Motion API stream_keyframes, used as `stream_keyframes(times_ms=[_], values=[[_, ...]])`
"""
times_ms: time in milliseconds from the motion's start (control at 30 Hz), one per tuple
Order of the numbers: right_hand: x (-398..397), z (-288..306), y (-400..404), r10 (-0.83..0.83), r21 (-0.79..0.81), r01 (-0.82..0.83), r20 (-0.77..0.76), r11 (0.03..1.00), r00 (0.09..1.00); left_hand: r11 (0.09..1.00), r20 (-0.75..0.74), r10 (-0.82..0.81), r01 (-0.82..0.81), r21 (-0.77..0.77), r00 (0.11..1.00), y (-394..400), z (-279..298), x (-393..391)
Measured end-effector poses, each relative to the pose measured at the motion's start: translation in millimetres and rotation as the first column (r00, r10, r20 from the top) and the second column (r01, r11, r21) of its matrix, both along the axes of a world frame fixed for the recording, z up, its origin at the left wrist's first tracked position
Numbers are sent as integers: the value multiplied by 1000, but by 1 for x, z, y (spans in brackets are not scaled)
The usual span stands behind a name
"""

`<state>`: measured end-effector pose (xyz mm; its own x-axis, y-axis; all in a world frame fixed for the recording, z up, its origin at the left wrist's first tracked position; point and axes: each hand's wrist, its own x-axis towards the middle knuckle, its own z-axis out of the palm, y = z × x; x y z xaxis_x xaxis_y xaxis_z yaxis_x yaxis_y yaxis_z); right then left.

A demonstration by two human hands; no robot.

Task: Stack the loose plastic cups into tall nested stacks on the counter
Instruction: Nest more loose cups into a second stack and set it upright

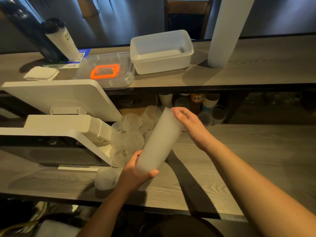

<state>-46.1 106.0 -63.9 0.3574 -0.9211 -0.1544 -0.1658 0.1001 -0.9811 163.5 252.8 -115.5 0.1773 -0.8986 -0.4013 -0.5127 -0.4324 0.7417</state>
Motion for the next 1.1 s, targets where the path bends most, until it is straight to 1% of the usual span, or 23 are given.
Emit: stream_keyframes(times_ms=[67,133,200,267,333,433,533,600,667,733,800,867,900,1100], values=[[3,-6,3,39,27,-39,-9,999,999,998,11,-47,46,46,999,1,-2,0],[4,-10,3,36,66,-36,0,997,999,996,-16,-56,57,69,998,3,-2,-1],[5,-16,-1,-21,107,17,35,994,999,997,-77,-12,18,72,997,4,-2,-3],[5,-24,-6,-108,141,98,62,985,992,996,-152,64,-55,65,986,5,-4,-2],[5,-35,-13,-141,157,134,35,979,989,987,-223,162,-154,53,961,7,-6,1],[11,-51,-22,-89,130,98,-71,987,993,968,-293,250,-243,60,923,10,-6,10],[25,-60,-32,-35,84,49,-154,995,987,952,-317,306,-298,75,898,14,-5,19],[38,-65,-41,-13,41,24,-245,999,969,939,-330,343,-332,90,880,17,-7,23],[53,-68,-50,-21,-26,13,-373,1000,927,931,-337,364,-353,94,868,19,-9,26],[67,-67,-58,-38,-103,-17,-505,995,862,928,-338,369,-363,85,866,22,-10,29],[78,-68,-66,-35,-151,-69,-596,986,802,924,-337,379,-374,82,862,24,-10,32],[87,-70,-71,-21,-145,-97,-653,985,757,917,-328,393,-391,75,859,26,-9,36],[91,-71,-72,-19,-132,-90,-657,987,753,917,-320,395,-394,70,861,27,-9,37],[96,-69,-72,-83,-128,13,-560,992,825,921,-287,386,-382,71,877,34,-6,41]])
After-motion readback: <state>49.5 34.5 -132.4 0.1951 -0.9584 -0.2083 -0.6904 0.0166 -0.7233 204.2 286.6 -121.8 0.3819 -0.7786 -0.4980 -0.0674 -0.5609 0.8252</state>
